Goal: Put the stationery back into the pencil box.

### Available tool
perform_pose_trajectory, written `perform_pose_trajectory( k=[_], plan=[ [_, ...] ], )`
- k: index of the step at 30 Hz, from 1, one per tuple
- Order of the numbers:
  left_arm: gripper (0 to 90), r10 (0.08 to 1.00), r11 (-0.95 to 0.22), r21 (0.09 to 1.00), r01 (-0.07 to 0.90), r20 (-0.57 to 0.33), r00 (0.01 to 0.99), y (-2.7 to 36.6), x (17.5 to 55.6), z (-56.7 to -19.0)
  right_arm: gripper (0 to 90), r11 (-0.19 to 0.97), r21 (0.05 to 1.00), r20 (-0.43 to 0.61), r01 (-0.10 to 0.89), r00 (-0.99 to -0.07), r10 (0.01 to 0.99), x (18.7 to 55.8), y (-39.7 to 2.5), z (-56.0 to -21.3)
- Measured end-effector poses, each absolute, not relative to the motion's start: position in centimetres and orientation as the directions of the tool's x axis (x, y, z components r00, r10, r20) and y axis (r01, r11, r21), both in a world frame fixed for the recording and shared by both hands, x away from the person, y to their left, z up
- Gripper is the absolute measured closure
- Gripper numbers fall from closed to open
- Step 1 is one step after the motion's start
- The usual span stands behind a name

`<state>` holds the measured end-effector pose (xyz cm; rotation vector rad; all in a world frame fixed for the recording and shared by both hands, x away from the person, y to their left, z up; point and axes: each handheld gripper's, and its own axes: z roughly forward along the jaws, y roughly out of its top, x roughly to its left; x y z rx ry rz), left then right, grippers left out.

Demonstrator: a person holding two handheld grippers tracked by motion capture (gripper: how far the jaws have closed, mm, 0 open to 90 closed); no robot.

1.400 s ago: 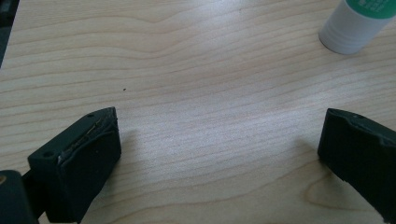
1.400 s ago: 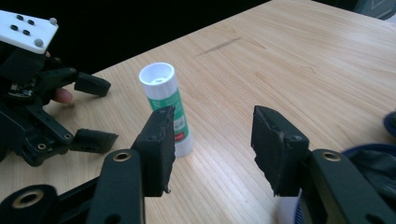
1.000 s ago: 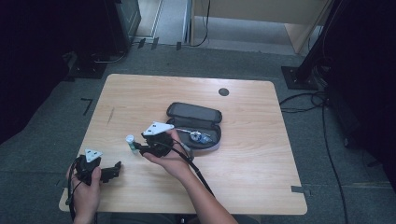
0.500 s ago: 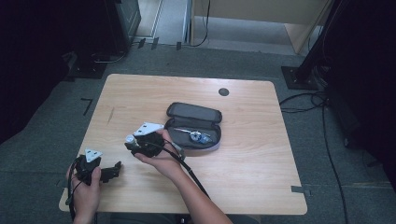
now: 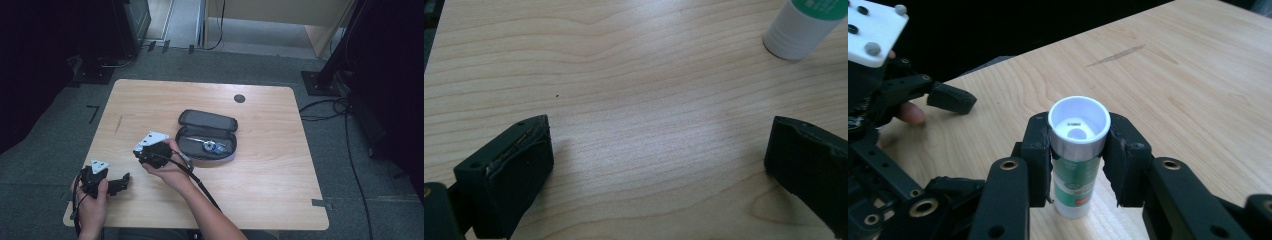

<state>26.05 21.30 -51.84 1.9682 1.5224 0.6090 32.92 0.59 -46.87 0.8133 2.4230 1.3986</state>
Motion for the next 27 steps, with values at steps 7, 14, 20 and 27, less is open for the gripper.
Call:
perform_pose_trajectory(
  k=[7, 14, 20, 27],
  plan=[
    [0.0, 0.969, -0.187, 0.681, 0.707, 0.010, 0.247, 21.3, 26.1, -51.9, 66.3, 0.372, 0.859, 0.074, 0.352, -0.804, 0.590, 32.8, -0.4, -46.6],
    [0.0, 0.969, -0.189, 0.681, 0.707, 0.010, 0.248, 21.3, 26.1, -51.9, 66.3, 0.338, 0.875, 0.074, 0.348, -0.784, 0.617, 32.5, -2.4, -45.3],
    [0.0, 0.969, -0.188, 0.681, 0.707, 0.010, 0.248, 21.3, 26.1, -51.9, 66.3, 0.318, 0.881, 0.070, 0.351, -0.760, 0.646, 32.4, -4.7, -44.2],
    [0.0, 0.969, -0.189, 0.681, 0.707, 0.010, 0.248, 21.3, 26.1, -51.9, 66.3, 0.284, 0.888, 0.076, 0.361, -0.726, 0.683, 32.2, -7.7, -43.1]
  ],
)
